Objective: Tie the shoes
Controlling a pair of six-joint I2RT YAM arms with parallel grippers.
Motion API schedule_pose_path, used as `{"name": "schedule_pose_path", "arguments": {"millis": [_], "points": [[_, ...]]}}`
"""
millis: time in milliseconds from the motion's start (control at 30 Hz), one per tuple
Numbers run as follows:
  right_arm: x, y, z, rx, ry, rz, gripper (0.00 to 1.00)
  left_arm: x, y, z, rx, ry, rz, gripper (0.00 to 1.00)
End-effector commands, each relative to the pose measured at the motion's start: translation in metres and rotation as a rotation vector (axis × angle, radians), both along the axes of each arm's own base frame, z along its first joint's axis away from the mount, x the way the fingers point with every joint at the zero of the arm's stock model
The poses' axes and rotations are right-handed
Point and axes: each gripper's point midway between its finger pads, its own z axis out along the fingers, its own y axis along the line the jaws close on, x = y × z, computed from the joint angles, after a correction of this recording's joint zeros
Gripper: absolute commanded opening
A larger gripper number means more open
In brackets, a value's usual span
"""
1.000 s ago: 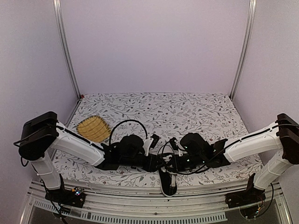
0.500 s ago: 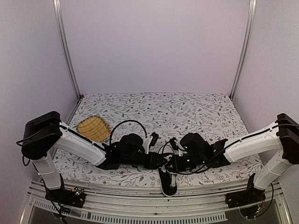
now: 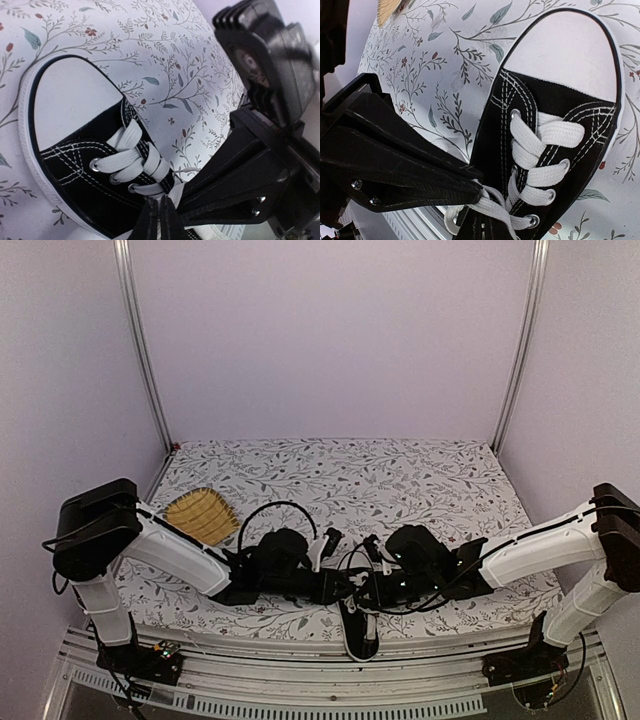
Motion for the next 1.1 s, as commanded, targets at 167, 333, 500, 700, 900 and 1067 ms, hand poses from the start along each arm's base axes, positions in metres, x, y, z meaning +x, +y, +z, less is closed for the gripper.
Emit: {"name": "schedule_pose_path", "arguments": {"millis": [167,333,500,700,900,1067], "points": [[0.002,-0.01,0.013,-0.005,-0.048,-0.011,0.13,0.005,-0.001,0.01,-0.057,0.001,0.008,0.0],[0.0,-0.02,0.036,0.018,-0.11,0.004,0.32,0.005,0.0,0.011,-0.058,0.0,0.013,0.0],[-0.007,-0.027,0.059,0.053,-0.19,0.04,0.46,0.005,0.001,0.013,-0.065,0.007,0.02,0.0],[-0.016,-0.016,0.059,-0.07,-0.266,0.092,0.5,0.005,-0.001,0.015,-0.069,0.009,0.012,0.0],[-0.03,0.009,0.044,-0.238,-0.332,0.152,0.49,0.004,0.0,0.012,-0.06,0.016,0.013,0.0],[-0.03,0.017,0.021,-0.398,-0.365,0.164,0.47,0.004,0.0,0.012,-0.058,0.017,0.01,0.0]]}}
